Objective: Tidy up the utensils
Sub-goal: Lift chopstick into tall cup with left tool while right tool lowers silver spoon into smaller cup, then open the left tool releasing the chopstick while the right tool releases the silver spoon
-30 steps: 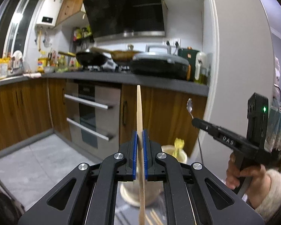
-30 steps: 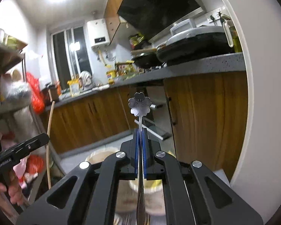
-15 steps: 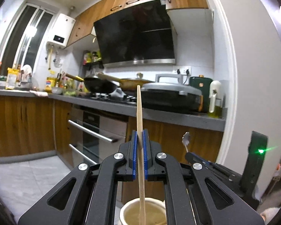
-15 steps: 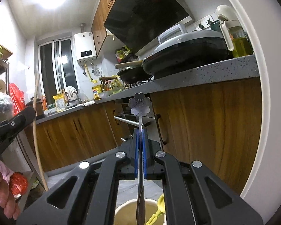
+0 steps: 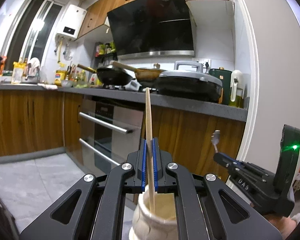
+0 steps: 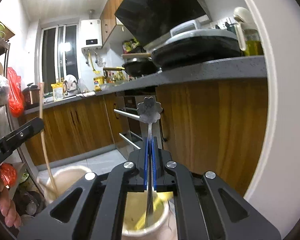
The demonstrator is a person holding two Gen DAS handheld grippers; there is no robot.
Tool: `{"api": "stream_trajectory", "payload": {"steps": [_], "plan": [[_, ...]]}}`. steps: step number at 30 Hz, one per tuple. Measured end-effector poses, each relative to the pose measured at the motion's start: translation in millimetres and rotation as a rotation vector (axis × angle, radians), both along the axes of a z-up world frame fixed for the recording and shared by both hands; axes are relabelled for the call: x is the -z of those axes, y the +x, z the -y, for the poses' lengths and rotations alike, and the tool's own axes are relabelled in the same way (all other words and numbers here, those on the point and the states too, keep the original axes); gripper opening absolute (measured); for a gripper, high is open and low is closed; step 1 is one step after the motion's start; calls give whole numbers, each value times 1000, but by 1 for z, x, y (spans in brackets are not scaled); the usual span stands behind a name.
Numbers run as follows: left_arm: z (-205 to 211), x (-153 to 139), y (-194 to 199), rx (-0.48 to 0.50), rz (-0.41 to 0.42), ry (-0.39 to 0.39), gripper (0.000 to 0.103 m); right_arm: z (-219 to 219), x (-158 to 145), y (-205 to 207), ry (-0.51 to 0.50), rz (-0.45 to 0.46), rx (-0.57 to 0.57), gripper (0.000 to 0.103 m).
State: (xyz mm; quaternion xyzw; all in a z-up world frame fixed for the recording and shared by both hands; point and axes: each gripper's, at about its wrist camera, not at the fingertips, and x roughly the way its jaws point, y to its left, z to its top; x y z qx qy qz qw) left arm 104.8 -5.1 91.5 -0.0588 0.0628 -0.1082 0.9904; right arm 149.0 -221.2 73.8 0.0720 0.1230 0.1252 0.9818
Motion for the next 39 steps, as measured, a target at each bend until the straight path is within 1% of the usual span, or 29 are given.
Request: {"api": "stream_trajectory", "payload": {"steps": [2, 4, 6, 10, 16, 20, 26, 31, 35, 36, 37, 38, 39], "plan": [[0, 6, -7, 0, -9, -1, 7, 2, 4, -5, 1, -13, 11, 3], [2, 12, -11, 6, -24, 13, 7, 4, 8, -8, 14, -26, 2, 3], [7, 16, -15, 8, -28, 42, 7, 5, 13, -13, 19, -32, -3, 3], [18, 26, -18, 19, -48, 107, 7, 2, 17, -17, -14, -44, 0, 3], [18, 34, -17, 29, -90, 120, 7, 8, 24, -18, 6, -85, -6, 3], [18, 41, -14, 18, -120, 146, 7, 11, 25, -17, 19, -87, -13, 3], [13, 43, -12, 16, -143, 130, 7, 13, 29, -17, 11, -84, -10, 4], [15, 43, -11, 4, -145, 152, 7, 14, 30, -15, 12, -87, -4, 4], [16, 43, -11, 9, -147, 148, 7, 15, 30, -15, 17, -87, -5, 4], [15, 43, -11, 8, -147, 147, 7, 14, 30, -15, 16, -88, -6, 4], [15, 43, -11, 9, -147, 141, 10, 14, 29, -15, 15, -87, -6, 4], [14, 43, -11, 11, -148, 135, 12, 14, 29, -15, 16, -88, -6, 6], [16, 42, -10, 12, -147, 131, 16, 14, 29, -15, 18, -88, -5, 11]]}}
